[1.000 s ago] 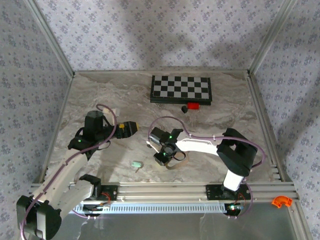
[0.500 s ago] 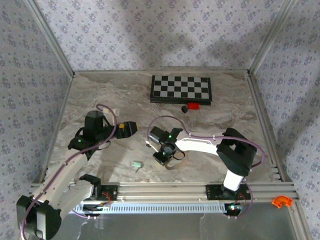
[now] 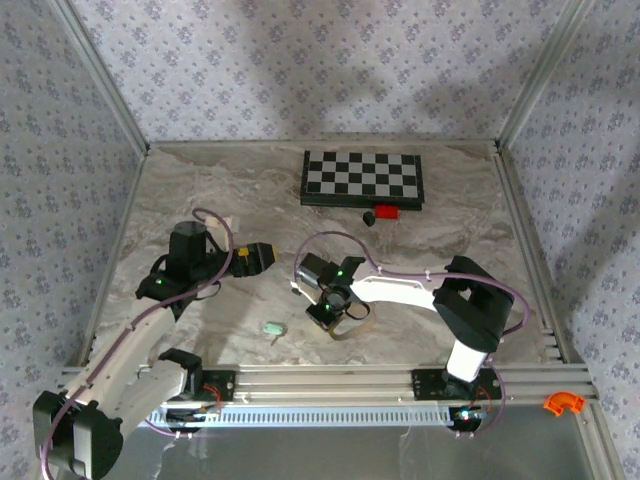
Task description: Put the keys on the keyring
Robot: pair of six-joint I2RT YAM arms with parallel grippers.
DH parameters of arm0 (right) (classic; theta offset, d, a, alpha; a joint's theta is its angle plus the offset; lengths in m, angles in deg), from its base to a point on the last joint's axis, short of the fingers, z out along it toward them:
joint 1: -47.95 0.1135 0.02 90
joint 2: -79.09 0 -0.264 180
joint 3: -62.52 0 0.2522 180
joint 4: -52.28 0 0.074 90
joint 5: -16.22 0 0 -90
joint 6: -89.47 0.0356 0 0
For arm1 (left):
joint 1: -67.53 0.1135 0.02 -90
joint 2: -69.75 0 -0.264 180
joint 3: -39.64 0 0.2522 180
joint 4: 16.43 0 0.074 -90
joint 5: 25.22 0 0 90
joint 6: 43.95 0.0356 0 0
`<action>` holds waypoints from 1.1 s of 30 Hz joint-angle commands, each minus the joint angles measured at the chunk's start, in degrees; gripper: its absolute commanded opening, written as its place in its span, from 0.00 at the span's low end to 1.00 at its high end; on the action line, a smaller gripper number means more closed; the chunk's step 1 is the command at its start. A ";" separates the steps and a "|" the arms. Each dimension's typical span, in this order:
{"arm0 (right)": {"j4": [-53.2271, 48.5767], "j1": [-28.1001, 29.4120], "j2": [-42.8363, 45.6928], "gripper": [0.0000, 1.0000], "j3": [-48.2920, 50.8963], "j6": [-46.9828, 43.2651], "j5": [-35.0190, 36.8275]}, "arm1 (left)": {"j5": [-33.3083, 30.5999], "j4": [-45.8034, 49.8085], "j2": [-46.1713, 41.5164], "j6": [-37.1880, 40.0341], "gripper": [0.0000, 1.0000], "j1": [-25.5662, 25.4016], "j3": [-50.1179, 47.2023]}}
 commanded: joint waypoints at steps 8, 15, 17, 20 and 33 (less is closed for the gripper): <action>-0.73 0.79 -1.04 0.16 -0.55 -1.48 1.25 | -0.26 0.33 -1.77 1.02 1.00 -0.08 1.35; -0.79 1.14 -1.83 0.17 -0.82 -1.67 1.63 | -0.33 0.55 -2.20 1.02 1.00 -0.07 0.98; -0.82 1.16 -1.83 0.16 -0.86 -1.74 1.62 | -0.35 0.58 -2.40 1.10 1.00 -0.07 0.96; -0.91 1.16 -1.67 0.12 -0.86 -1.75 1.97 | -0.57 0.79 -2.54 1.17 1.00 -0.07 0.95; 2.56 1.02 9.88 0.00 3.51 -2.94 4.58 | 0.38 0.21 -3.52 2.47 1.00 -0.07 1.83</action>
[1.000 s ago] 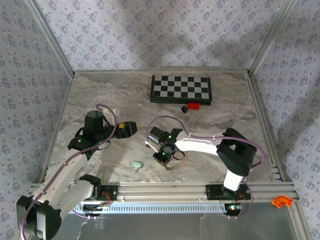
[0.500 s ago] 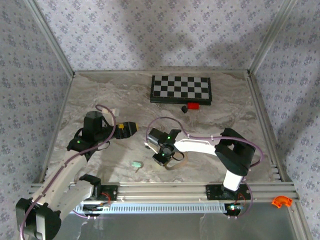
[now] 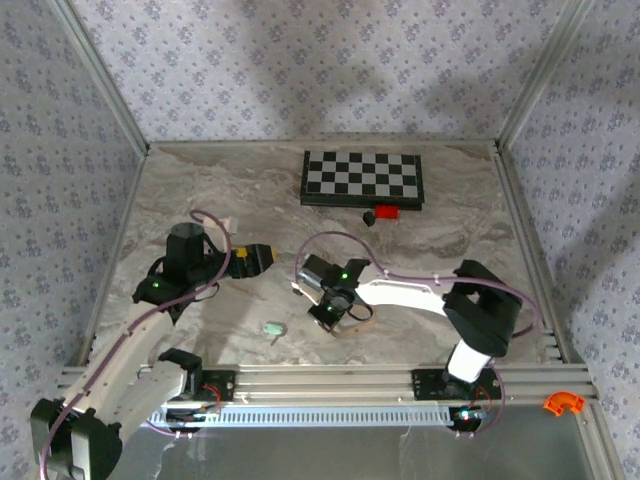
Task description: Put the keys on the keyring
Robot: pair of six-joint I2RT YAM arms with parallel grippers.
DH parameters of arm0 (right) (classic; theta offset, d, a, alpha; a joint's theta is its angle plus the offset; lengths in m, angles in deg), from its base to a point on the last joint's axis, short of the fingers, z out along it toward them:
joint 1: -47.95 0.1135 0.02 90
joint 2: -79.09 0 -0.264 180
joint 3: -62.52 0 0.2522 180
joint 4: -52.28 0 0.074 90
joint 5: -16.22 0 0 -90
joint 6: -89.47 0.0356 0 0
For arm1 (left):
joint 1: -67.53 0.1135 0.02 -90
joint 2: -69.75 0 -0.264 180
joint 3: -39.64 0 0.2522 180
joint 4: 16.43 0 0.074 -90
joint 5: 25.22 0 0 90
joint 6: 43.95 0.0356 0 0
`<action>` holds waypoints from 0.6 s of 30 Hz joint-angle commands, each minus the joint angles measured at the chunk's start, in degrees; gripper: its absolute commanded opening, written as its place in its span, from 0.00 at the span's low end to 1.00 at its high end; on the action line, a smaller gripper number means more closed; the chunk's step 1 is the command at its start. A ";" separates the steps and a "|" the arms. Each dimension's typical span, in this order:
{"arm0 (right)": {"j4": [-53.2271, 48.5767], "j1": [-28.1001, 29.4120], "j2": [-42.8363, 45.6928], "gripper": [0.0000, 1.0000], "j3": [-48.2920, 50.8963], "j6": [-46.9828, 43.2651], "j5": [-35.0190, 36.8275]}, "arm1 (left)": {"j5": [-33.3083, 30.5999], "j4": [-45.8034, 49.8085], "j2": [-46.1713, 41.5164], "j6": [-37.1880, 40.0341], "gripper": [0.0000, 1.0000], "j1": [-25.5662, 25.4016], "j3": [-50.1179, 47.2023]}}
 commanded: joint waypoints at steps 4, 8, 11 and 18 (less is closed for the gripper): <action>2.72 -0.32 12.74 0.00 3.23 -2.85 -0.68 | 2.79 -3.11 -1.97 1.26 1.00 -0.16 2.00; 3.20 -1.58 18.50 0.00 4.26 -4.52 -2.72 | 4.88 -6.47 -3.21 0.85 1.00 -0.96 2.05; 5.99 -2.75 23.87 0.00 5.60 -5.10 -5.48 | 5.59 -8.21 -4.60 1.93 1.00 -2.77 2.48; 16.19 -5.37 37.71 0.00 9.13 -4.82 -14.32 | 7.11 -12.03 -6.35 5.12 1.00 -9.66 4.81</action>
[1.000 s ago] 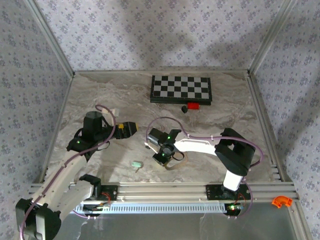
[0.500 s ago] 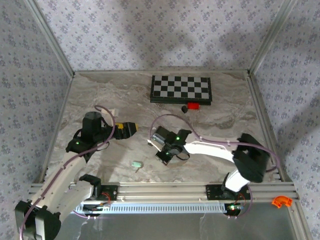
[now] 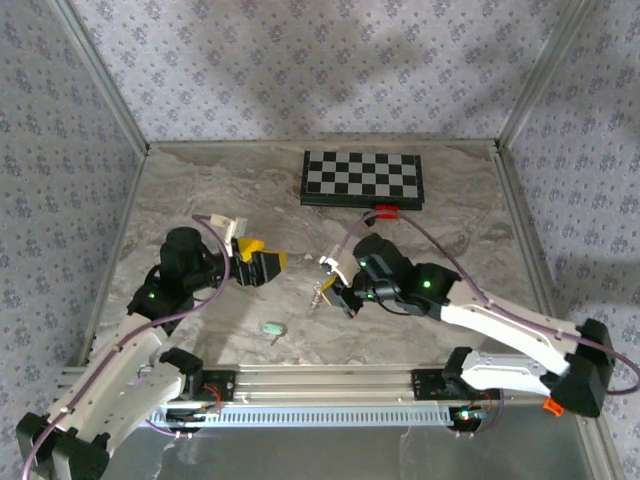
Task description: Put the keys on the keyring
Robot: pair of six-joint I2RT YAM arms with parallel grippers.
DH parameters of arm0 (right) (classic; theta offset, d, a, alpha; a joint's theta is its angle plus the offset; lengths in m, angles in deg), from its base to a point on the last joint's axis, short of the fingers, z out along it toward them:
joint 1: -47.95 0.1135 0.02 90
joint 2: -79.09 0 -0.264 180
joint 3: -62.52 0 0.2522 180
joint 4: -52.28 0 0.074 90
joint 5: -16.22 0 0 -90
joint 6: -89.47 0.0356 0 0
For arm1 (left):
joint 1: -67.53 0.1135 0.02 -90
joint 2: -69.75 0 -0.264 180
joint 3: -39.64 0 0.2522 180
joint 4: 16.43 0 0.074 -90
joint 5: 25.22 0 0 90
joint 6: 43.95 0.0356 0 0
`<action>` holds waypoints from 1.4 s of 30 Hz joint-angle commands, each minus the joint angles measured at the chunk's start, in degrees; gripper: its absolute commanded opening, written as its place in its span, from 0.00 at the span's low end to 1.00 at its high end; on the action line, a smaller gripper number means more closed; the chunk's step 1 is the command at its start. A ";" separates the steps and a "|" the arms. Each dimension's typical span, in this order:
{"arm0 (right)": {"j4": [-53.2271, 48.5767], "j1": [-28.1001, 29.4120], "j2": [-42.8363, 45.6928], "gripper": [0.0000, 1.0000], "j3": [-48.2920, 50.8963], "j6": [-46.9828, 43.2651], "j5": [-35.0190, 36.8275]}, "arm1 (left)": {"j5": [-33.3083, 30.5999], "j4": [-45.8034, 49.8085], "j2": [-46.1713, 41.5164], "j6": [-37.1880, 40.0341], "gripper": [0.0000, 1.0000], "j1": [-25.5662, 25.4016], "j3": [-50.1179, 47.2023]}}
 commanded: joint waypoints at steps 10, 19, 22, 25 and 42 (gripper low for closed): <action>23.34 -3.76 22.85 0.00 9.48 -1.51 -12.31 | 7.64 -12.72 -1.21 9.08 0.95 -14.69 5.66; 31.31 -5.15 24.29 0.00 9.79 1.93 -18.01 | 11.79 -15.44 2.49 13.88 0.85 -22.79 10.67; 35.44 -5.38 24.30 0.00 10.55 3.56 -19.74 | 11.38 -15.60 3.88 15.36 0.81 -24.36 12.33; 38.38 -5.46 24.71 0.00 11.05 4.67 -20.42 | 10.34 -15.68 4.58 17.05 0.75 -25.63 13.63; 50.37 -6.56 25.06 0.00 15.34 9.58 -18.26 | 5.21 -20.78 7.64 22.09 0.50 -28.94 13.94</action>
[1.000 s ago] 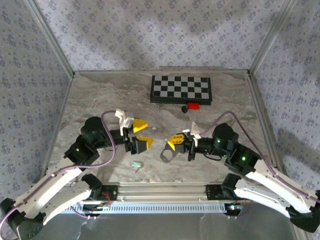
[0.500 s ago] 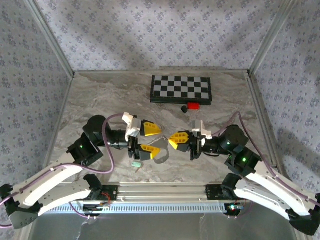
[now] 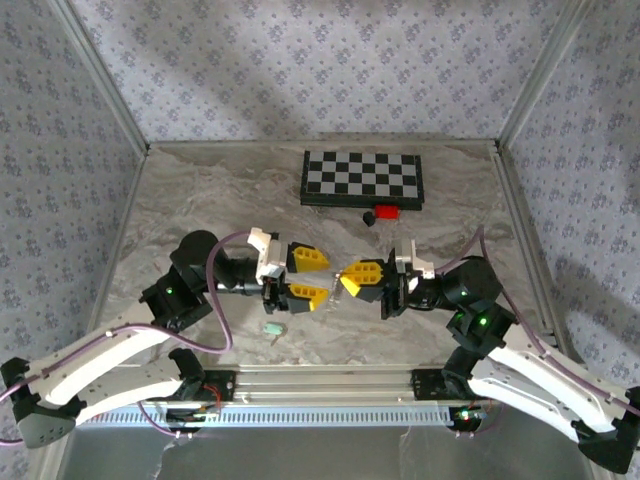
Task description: Put the keys on the keyring
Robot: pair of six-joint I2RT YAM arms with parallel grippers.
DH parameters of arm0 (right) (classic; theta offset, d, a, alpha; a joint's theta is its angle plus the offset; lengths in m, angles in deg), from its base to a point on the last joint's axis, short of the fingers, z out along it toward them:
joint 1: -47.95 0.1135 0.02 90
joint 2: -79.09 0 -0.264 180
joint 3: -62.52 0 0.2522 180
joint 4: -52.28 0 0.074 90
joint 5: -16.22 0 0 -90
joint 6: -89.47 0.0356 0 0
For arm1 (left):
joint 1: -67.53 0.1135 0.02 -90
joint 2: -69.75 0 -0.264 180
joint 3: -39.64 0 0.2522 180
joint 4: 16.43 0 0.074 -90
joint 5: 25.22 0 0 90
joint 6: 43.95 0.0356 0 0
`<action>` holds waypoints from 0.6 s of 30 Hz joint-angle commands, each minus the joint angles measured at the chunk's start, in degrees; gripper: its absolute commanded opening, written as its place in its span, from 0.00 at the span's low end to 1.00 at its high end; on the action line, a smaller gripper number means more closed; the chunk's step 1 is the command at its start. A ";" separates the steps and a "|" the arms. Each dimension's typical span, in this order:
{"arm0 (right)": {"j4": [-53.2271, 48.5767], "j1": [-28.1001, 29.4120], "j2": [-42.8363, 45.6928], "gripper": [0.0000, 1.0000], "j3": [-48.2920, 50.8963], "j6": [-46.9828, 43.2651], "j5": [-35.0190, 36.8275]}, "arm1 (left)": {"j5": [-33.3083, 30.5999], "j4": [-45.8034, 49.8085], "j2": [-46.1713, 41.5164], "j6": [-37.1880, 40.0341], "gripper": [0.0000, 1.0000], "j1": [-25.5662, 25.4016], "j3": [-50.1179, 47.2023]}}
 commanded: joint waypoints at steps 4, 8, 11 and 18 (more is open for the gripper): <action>5.32 -0.97 0.95 0.00 0.71 2.11 1.15 | -1.56 -4.02 1.10 1.59 0.45 -0.68 1.17; 6.65 -1.45 0.98 0.00 1.37 2.85 1.15 | -2.18 -4.51 1.38 1.62 0.38 -0.77 0.85; 7.03 -1.57 0.98 0.00 1.66 3.08 1.06 | -2.48 -4.73 1.55 1.48 0.35 -0.77 0.59; 7.32 -1.72 0.72 0.00 1.60 3.23 0.91 | -2.82 -4.93 2.04 1.65 0.30 -0.77 0.65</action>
